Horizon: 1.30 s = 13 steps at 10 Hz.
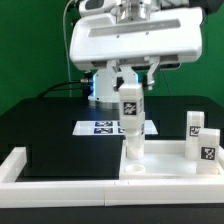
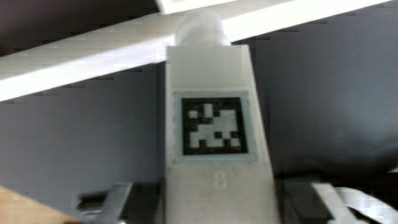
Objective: Assemble square table
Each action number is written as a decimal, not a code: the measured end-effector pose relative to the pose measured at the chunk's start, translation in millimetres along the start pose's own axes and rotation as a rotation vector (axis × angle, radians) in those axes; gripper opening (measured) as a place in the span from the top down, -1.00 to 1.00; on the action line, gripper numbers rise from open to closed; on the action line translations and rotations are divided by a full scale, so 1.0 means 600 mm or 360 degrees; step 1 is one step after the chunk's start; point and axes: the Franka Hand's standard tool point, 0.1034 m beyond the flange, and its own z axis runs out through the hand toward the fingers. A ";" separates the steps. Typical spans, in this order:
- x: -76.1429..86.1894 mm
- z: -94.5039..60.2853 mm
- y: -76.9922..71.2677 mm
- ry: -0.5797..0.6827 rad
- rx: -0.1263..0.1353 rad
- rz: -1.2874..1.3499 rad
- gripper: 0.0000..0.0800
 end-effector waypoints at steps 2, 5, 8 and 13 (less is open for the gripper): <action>0.002 0.005 0.006 0.0023 -0.0013 -0.0010 0.27; -0.010 0.014 0.012 -0.0003 -0.0020 -0.0010 0.27; -0.046 0.038 0.002 -0.0060 -0.0020 -0.0012 0.27; -0.053 0.048 -0.015 -0.0073 -0.0004 -0.0019 0.27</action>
Offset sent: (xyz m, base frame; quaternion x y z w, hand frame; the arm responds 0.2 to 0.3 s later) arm 0.0011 0.0020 -0.0050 0.0211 0.0072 0.0132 0.9997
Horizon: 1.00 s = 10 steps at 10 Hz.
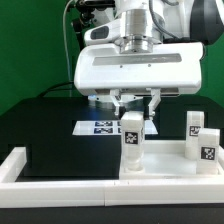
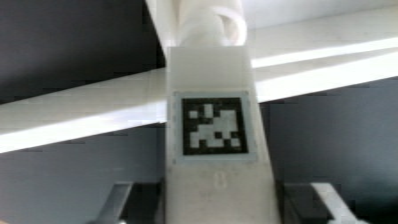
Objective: Assemble square table
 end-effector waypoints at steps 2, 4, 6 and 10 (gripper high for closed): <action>0.003 0.004 -0.005 0.0009 0.0002 0.0001 0.27; -0.002 0.012 -0.005 -0.0004 -0.0001 -0.0001 0.27; -0.011 0.020 0.002 -0.0018 -0.0013 0.0000 0.27; -0.012 0.027 0.003 -0.0008 -0.0021 0.0029 0.27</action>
Offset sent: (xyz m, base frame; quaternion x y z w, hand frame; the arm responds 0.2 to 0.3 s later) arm 0.0060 -0.0006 -0.0070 -0.0108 0.0087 0.0031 0.9999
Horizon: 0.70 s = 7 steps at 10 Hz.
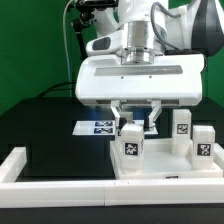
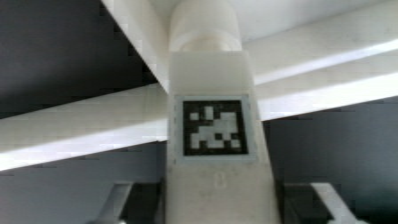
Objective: Assemble square table
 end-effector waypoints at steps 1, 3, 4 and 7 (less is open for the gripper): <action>-0.005 0.002 -0.001 -0.0025 0.0006 0.0001 0.27; -0.007 0.003 -0.001 -0.0029 0.0005 0.0000 -0.35; -0.007 0.003 0.000 -0.0029 0.0005 0.0000 -0.54; -0.008 0.004 0.000 -0.0031 0.0004 0.0000 -0.62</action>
Offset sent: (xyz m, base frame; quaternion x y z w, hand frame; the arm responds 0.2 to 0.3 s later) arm 0.0000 0.0000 0.0000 0.0000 0.0000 0.0000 1.0000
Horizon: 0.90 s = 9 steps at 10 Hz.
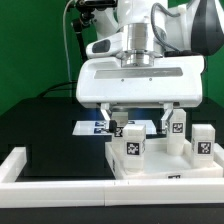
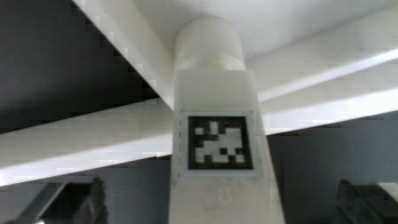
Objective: Assemble square table
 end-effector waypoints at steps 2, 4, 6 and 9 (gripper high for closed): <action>-0.001 0.000 0.000 -0.0001 0.0000 0.0000 -0.62; -0.008 -0.002 -0.017 -0.0328 0.0123 0.0156 -0.62; 0.009 -0.013 -0.025 -0.0502 0.0175 0.0257 -0.62; 0.002 0.000 -0.012 -0.0740 0.0195 0.0250 -0.62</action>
Offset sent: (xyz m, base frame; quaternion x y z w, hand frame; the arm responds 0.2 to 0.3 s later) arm -0.0003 -0.0082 0.0216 0.0327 -0.2409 0.1133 0.9634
